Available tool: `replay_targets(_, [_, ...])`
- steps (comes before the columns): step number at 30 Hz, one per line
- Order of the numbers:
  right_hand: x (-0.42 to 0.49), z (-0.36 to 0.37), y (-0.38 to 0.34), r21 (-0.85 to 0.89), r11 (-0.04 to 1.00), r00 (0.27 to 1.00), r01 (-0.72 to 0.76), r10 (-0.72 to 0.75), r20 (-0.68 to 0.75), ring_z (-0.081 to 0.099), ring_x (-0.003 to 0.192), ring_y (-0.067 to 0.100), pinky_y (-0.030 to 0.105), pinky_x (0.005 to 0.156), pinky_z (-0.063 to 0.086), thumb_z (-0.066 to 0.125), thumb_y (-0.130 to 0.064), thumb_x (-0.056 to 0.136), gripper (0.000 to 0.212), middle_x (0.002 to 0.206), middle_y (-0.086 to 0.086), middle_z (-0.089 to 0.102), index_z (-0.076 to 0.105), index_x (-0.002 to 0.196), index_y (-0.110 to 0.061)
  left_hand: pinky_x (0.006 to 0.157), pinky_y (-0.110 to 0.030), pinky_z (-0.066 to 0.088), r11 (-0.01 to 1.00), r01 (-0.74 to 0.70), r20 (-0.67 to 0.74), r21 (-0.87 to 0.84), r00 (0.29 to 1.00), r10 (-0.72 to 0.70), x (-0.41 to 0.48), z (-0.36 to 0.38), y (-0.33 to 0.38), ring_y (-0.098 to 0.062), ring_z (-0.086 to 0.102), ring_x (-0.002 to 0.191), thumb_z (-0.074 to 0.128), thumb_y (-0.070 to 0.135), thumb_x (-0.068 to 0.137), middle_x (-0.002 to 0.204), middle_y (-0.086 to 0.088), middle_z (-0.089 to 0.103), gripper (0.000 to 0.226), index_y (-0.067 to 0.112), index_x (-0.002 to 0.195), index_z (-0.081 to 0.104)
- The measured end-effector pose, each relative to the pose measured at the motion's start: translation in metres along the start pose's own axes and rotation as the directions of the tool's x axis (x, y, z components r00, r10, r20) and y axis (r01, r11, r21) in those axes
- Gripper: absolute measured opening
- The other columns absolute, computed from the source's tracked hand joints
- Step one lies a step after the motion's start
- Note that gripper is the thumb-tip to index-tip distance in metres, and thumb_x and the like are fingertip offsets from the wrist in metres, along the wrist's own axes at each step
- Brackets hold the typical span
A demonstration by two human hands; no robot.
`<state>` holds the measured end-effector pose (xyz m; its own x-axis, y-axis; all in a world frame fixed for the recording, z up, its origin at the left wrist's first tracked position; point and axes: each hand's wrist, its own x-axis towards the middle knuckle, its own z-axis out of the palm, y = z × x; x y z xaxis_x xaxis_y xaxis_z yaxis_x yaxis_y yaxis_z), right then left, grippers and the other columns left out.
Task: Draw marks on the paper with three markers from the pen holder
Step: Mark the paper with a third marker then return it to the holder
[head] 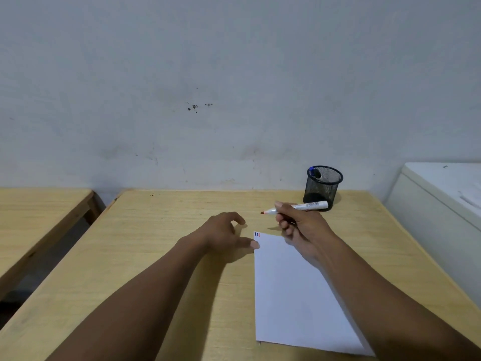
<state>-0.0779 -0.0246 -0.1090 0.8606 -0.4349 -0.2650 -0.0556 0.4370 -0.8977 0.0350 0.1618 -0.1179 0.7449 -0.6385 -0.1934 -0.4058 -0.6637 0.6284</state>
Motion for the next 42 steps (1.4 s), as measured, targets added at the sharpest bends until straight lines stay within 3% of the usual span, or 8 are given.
replay_targets(5, [-0.002,-0.002,-0.015,0.086,0.996,0.999,-0.038,0.039,-0.011,0.058,0.048,0.016,0.023,0.046,0.040,0.063,-0.018,0.094,0.017,0.066,0.013,0.069,0.071,0.096,-0.003,0.078,-0.026,0.049,0.999,-0.017,-0.059,0.034,0.998,0.019,-0.005,-0.007,-0.010,-0.015,0.066,0.094,0.085,0.042,0.074,0.099,0.002,0.071,0.049,0.027,0.118,0.067])
replay_targets(8, [-0.004,0.000,-0.012,0.067,0.995,0.997,-0.069,0.070,-0.013,0.057,0.047,0.015,0.024,0.047,0.039,0.062,-0.016,0.092,0.015,0.065,0.011,0.069,0.071,0.095,-0.005,0.070,-0.021,0.047,0.992,-0.061,-0.066,0.114,0.995,0.069,-0.010,-0.006,-0.015,-0.013,0.066,0.089,0.081,0.030,0.081,0.093,0.002,0.074,0.027,0.026,0.107,0.077])
replay_targets(13, [-0.005,0.007,-0.008,0.054,0.994,0.995,-0.100,0.100,-0.009,0.056,0.047,0.015,0.025,0.050,0.037,0.063,-0.018,0.090,0.015,0.066,0.009,0.068,0.072,0.094,-0.007,0.079,-0.031,0.056,0.980,-0.065,-0.117,0.187,0.989,0.088,-0.010,-0.009,-0.017,-0.015,0.068,0.090,0.072,0.030,0.084,0.084,0.011,0.069,0.009,0.027,0.091,0.077])
replay_targets(17, [-0.005,0.011,-0.011,0.049,0.995,0.996,-0.092,0.093,-0.016,0.055,0.048,0.016,0.027,0.053,0.037,0.062,-0.017,0.090,0.015,0.067,0.009,0.067,0.072,0.093,-0.007,0.059,-0.026,0.045,0.996,-0.080,-0.289,-0.042,0.955,0.065,-0.015,-0.020,-0.005,-0.013,0.062,0.069,0.070,0.026,0.084,0.072,0.004,0.071,0.010,0.017,0.083,0.066])
replay_targets(20, [-0.003,0.013,-0.012,0.050,0.995,0.996,-0.091,0.092,-0.013,0.056,0.049,0.016,0.027,0.052,0.037,0.062,-0.016,0.089,0.015,0.067,0.010,0.067,0.072,0.094,-0.006,0.058,-0.026,0.047,0.963,-0.115,-0.361,-0.244,0.932,0.020,-0.017,-0.027,0.008,-0.015,0.063,0.060,0.067,0.019,0.081,0.073,-0.004,0.078,0.013,0.008,0.085,0.062])
replay_targets(26, [-0.002,0.020,-0.010,0.118,0.988,0.995,-0.095,0.095,0.007,0.056,0.048,0.016,0.026,0.051,0.038,0.062,-0.016,0.089,0.014,0.066,0.009,0.067,0.070,0.095,-0.007,0.068,-0.030,0.045,0.772,-0.166,-0.237,-0.614,0.971,0.021,-0.015,-0.037,0.025,-0.018,0.062,0.074,0.076,0.018,0.088,0.095,-0.008,0.079,0.011,0.013,0.089,0.066])
replay_targets(30, [-0.002,0.026,-0.008,0.158,0.983,0.996,-0.091,0.090,0.011,0.058,0.046,0.016,0.025,0.048,0.039,0.062,-0.016,0.090,0.010,0.067,0.011,0.067,0.067,0.092,-0.007,0.065,-0.028,0.041,0.660,-0.155,-0.232,-0.735,0.972,-0.030,-0.014,-0.031,0.028,-0.016,0.052,0.069,0.077,0.018,0.087,0.088,0.001,0.073,0.008,0.015,0.086,0.070])
replay_targets(42, [-0.003,0.035,-0.014,0.199,0.980,0.999,-0.030,0.023,0.041,0.062,0.047,0.016,0.023,0.045,0.044,0.063,-0.015,0.094,0.010,0.067,0.013,0.069,0.067,0.094,-0.006,0.066,-0.025,0.043,0.402,-0.136,-0.170,-0.906,0.984,-0.048,-0.013,-0.023,0.029,-0.013,0.061,0.062,0.080,0.016,0.085,0.084,-0.003,0.075,0.012,0.009,0.094,0.076])
